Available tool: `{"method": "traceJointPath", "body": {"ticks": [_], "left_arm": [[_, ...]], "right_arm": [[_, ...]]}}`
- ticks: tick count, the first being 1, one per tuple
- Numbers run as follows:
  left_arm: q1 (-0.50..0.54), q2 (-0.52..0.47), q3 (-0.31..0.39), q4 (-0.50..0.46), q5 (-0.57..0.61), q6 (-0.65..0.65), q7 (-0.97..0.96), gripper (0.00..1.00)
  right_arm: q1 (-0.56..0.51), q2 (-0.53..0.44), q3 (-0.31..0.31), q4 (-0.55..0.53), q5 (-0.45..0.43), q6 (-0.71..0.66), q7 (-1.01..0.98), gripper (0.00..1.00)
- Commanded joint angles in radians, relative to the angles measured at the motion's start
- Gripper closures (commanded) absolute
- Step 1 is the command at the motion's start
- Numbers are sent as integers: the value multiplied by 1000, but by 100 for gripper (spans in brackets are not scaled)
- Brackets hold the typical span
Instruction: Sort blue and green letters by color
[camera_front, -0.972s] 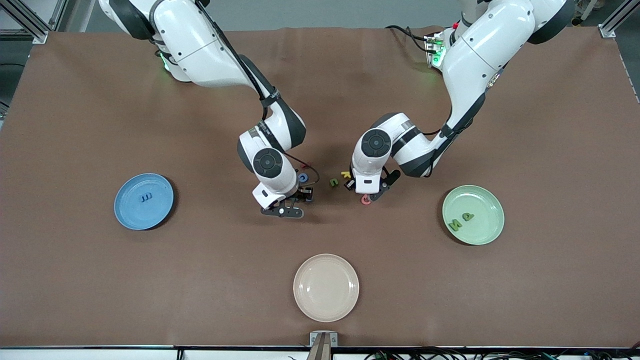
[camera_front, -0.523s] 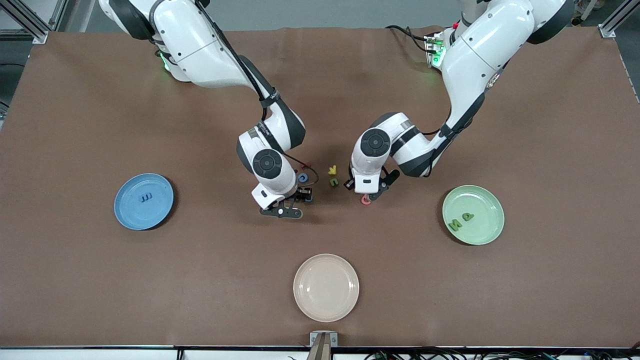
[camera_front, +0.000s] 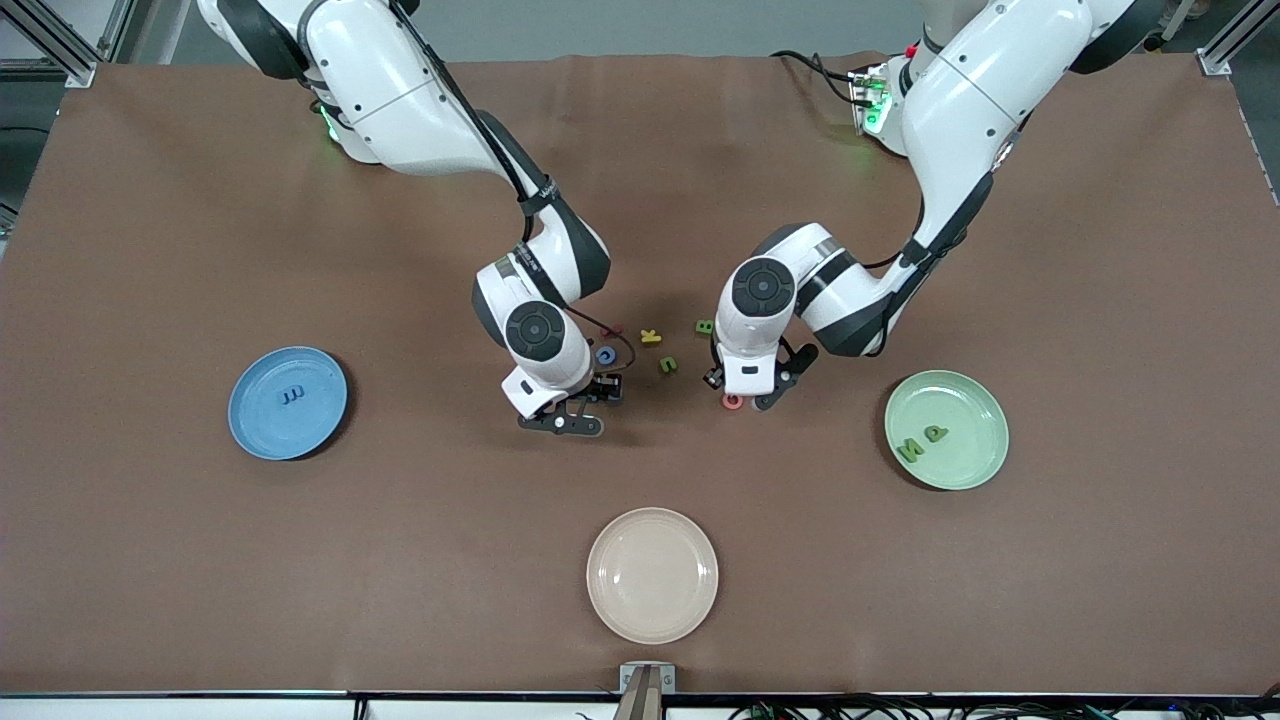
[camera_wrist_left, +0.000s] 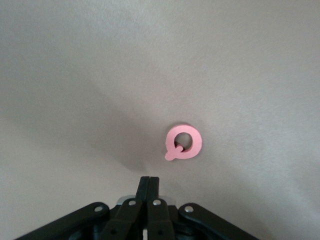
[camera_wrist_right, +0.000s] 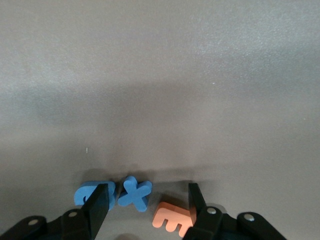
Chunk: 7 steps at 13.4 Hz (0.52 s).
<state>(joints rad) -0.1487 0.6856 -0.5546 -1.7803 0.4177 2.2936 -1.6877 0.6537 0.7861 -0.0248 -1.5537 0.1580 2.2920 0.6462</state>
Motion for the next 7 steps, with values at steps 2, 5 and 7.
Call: {"method": "traceJointPath", "body": {"ticks": [2,5,7], "left_arm": [[-6,-11,2,2,10,-16,-16,91],[-23,0,1,-2,4,-16,-148,67],[-41,5,1,-11,6,-16,-277,54]], "right_arm": [[7,1,-1,-3,17,-19,9,21],[-3,-2,-1,32,18,-20,1,4],[1,1,-1,55,17,-20,4,3]]}}
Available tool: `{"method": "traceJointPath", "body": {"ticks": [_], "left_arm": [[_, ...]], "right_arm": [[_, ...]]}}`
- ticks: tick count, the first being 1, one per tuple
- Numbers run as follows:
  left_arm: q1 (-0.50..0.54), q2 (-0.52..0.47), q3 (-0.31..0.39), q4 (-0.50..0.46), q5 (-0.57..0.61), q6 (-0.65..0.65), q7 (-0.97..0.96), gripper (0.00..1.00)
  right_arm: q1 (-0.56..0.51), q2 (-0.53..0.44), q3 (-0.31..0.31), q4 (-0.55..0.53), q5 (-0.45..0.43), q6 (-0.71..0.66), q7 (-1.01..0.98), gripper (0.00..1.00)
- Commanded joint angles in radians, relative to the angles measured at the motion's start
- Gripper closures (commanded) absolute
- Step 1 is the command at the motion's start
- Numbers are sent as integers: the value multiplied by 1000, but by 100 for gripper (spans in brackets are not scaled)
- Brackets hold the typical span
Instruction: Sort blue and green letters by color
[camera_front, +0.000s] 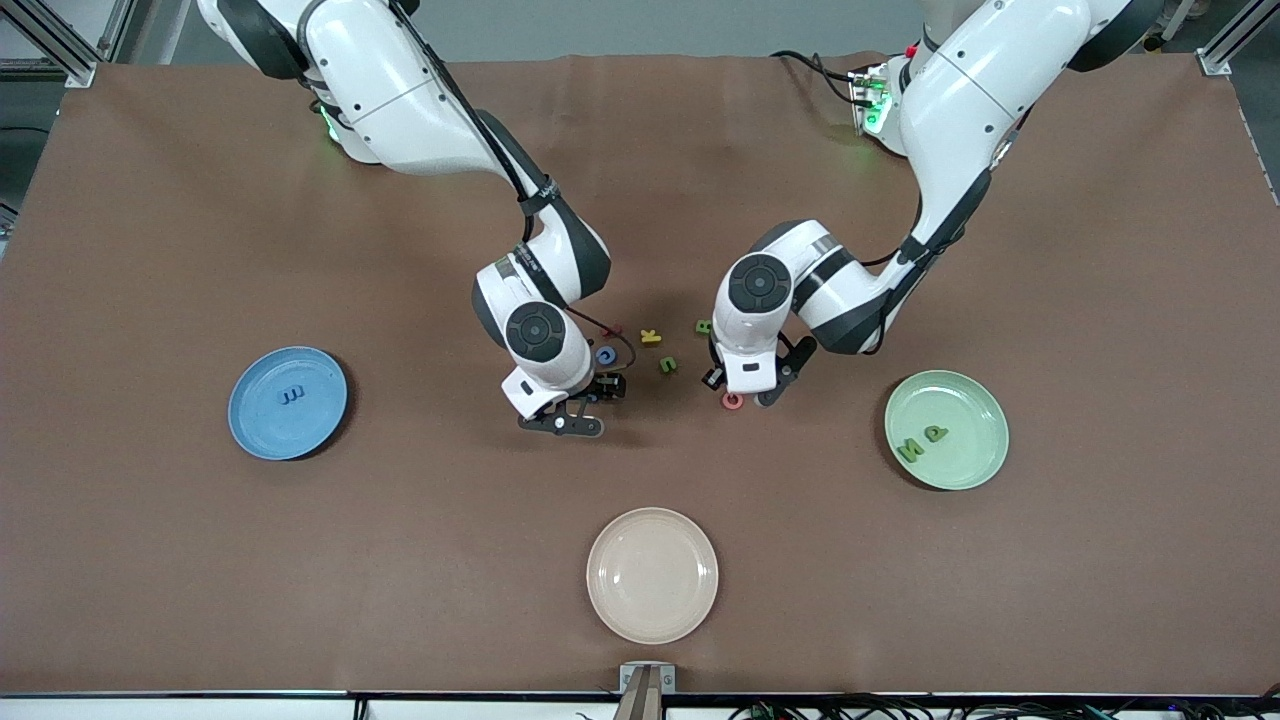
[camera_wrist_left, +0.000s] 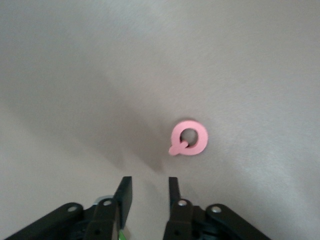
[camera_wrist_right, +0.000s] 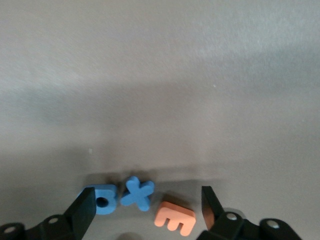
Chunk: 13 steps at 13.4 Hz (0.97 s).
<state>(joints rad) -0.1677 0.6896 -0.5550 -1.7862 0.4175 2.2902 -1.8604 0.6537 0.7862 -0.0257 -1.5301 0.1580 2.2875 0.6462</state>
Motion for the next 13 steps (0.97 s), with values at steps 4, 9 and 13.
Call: {"method": "traceJointPath", "body": {"ticks": [4,9,13], "left_arm": [[-50,-1,-2,-48,6,-12,-245,51],[-75,-7,-5,-84,6,-8,-352,41],[-76,-8,-6,-104,7,0,-384,24]], "right_arm": [[20,10,0,35,14,-2,91,5],[46,18,0,61,11,-11,227,7],[60,39,0,80,9,0,381,10]]}}
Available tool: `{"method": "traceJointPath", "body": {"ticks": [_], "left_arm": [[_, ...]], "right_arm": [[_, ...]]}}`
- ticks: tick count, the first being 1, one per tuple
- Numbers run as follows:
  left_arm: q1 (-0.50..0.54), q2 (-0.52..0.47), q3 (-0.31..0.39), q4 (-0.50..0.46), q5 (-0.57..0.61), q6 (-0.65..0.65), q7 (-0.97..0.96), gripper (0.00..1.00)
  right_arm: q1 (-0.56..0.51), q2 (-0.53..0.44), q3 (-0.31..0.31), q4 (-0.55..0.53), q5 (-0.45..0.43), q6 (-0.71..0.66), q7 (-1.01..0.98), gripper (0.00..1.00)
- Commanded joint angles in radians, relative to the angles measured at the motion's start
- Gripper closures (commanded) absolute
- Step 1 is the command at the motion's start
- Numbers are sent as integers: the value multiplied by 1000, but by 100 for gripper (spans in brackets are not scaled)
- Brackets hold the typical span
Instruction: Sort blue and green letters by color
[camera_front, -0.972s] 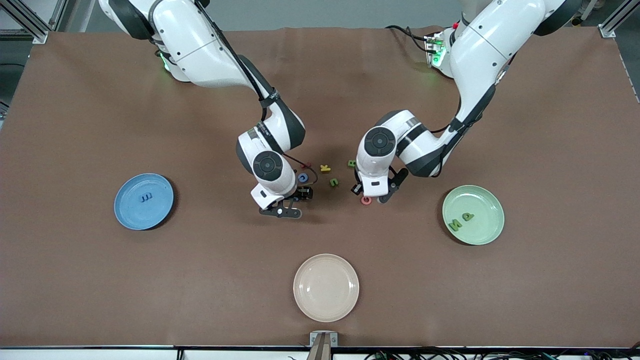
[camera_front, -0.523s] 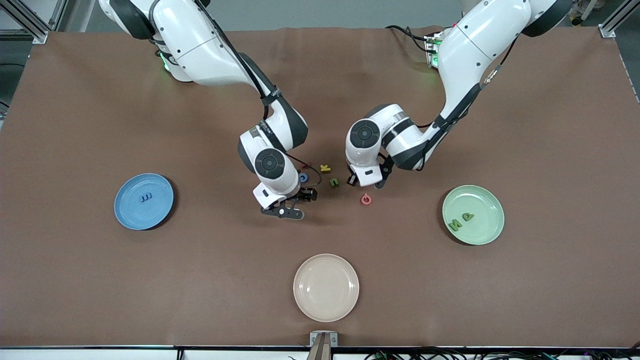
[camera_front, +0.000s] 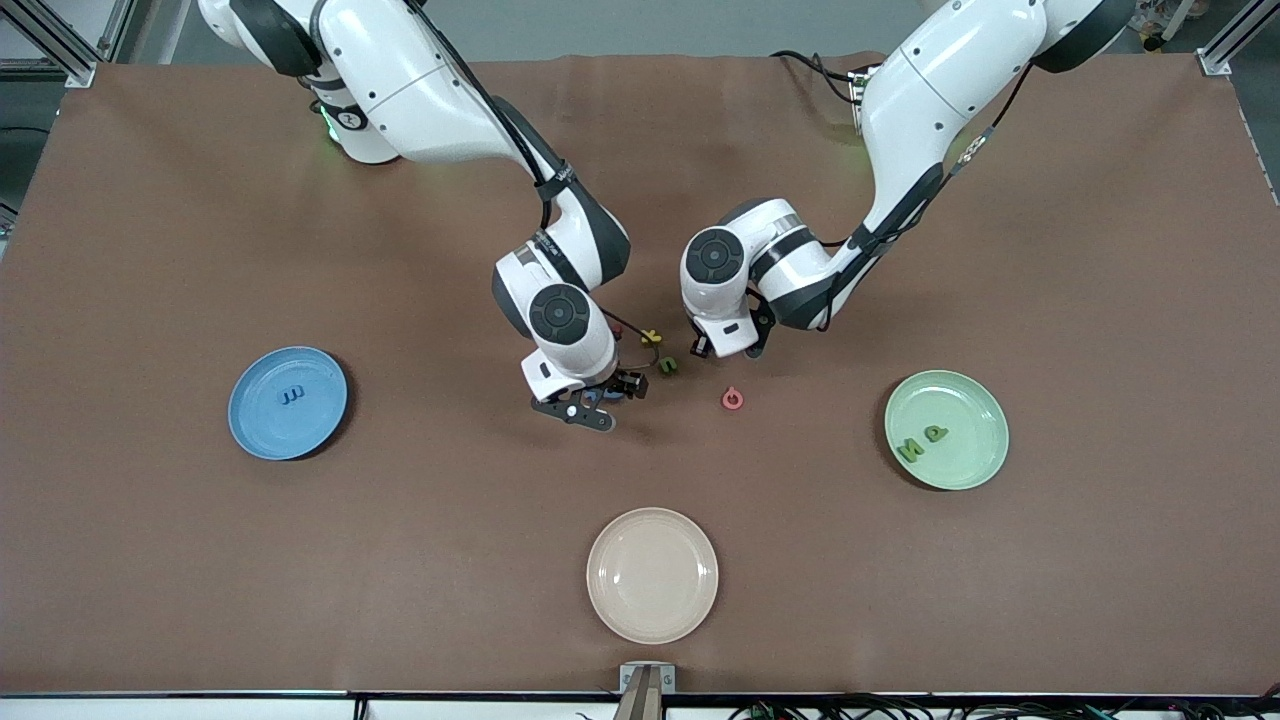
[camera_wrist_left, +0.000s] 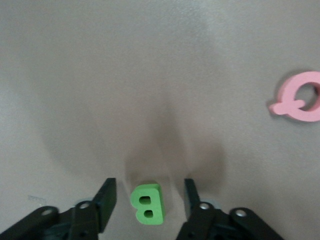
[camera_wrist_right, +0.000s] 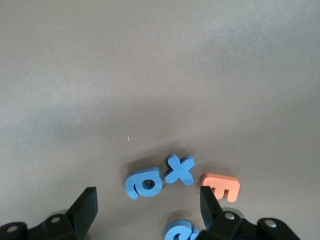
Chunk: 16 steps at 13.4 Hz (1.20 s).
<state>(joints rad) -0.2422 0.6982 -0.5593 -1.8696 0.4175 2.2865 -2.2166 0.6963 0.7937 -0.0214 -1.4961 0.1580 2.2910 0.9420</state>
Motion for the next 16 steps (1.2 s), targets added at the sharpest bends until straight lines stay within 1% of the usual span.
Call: {"method": "traceJointPath", "body": {"ticks": [1,2,3,4,5,7,9,10,11,13,14,15,16], "left_arm": [[-9,-17,-2,-25,7,5,-32,15],[-19,-19,-2,-28,7,5,-40,9],[-17,-19,-2,-29,7,5,-46,8],[-17,-19,-2,-29,7,8,-49,9],[-19,-19,-2,-31,7,22,-49,14],[-17,-20,-2,-45,13,57,-51,31],[-16,-23,-2,-62,20,83,-51,41],[-14,-23,-2,-65,20,97,-49,43],[-16,-26,-2,-75,23,99,-49,46],[-5,-48,-2,-111,70,114,-49,56],[-2,-52,-2,-115,79,120,-48,65],[-2,-52,-2,-109,81,120,-43,77],[1,-63,-2,-106,89,120,-35,89]], "right_arm": [[25,38,-5,50,9,-2,150,10],[26,41,-5,54,9,-2,202,10],[28,42,-5,56,12,-4,254,10],[31,45,-5,62,12,-1,300,10],[34,61,-5,82,11,-2,335,10],[32,88,-6,111,11,-2,391,10],[34,96,-6,119,11,-1,408,10],[34,98,-6,120,11,-1,408,11],[35,99,-6,120,9,-1,408,14],[34,98,-6,120,9,-1,406,24],[34,98,-6,120,6,-1,406,28],[34,98,-8,120,3,-2,406,32],[32,98,-9,120,2,-4,405,34]]}}
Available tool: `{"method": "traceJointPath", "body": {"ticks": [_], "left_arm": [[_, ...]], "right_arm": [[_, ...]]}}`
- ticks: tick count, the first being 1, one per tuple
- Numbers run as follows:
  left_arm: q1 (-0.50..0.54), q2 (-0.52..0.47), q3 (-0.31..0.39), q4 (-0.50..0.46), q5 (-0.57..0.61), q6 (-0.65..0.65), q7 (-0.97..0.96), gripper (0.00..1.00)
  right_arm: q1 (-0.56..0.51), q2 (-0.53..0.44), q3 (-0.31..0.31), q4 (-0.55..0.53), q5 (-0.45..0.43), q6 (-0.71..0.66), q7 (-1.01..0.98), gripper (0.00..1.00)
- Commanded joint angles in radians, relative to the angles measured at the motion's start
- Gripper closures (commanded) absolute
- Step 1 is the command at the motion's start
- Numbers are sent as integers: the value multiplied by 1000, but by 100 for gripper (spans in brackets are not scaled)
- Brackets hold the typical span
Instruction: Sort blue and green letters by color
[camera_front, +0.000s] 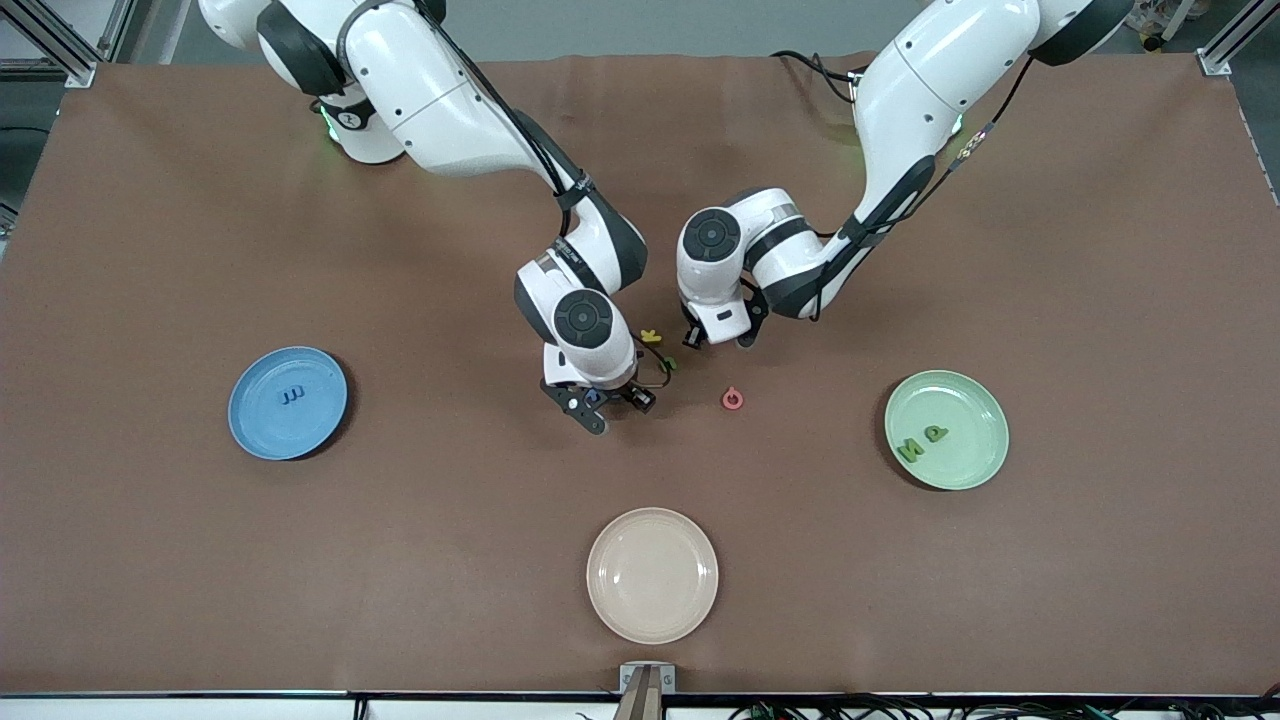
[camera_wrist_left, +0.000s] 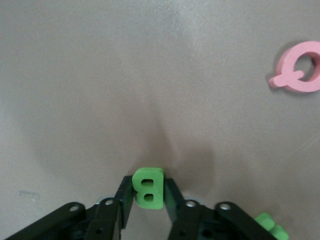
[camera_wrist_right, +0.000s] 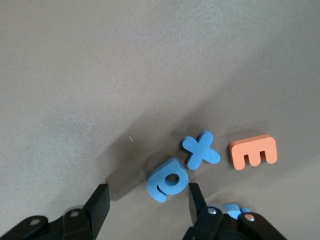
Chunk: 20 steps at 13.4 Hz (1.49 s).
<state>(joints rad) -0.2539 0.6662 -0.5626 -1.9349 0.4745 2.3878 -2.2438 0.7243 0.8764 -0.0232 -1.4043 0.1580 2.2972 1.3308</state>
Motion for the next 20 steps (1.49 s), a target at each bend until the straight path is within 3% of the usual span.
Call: {"method": "traceJointPath", "body": {"ticks": [1,6,12,15,18,20], "left_arm": [[28,-40,1,-39,33,19,4,96],[125,-131,1,-33,38,5,232,100],[359,-177,3,-26,38,-98,714,99],[485,-175,3,-4,38,-98,952,99],[577,-142,4,28,38,-96,1128,98],[604,-102,9,65,38,-93,1196,90]], "right_arm": [[-2,15,-9,27,-1,-10,15,34],[-8,15,-9,24,-28,-10,11,34],[3,15,-9,22,-31,-10,11,68],[3,15,-9,22,-37,-10,11,79],[3,9,-9,27,-38,-18,8,83],[-26,-28,-9,28,-34,-41,-5,83]]}}
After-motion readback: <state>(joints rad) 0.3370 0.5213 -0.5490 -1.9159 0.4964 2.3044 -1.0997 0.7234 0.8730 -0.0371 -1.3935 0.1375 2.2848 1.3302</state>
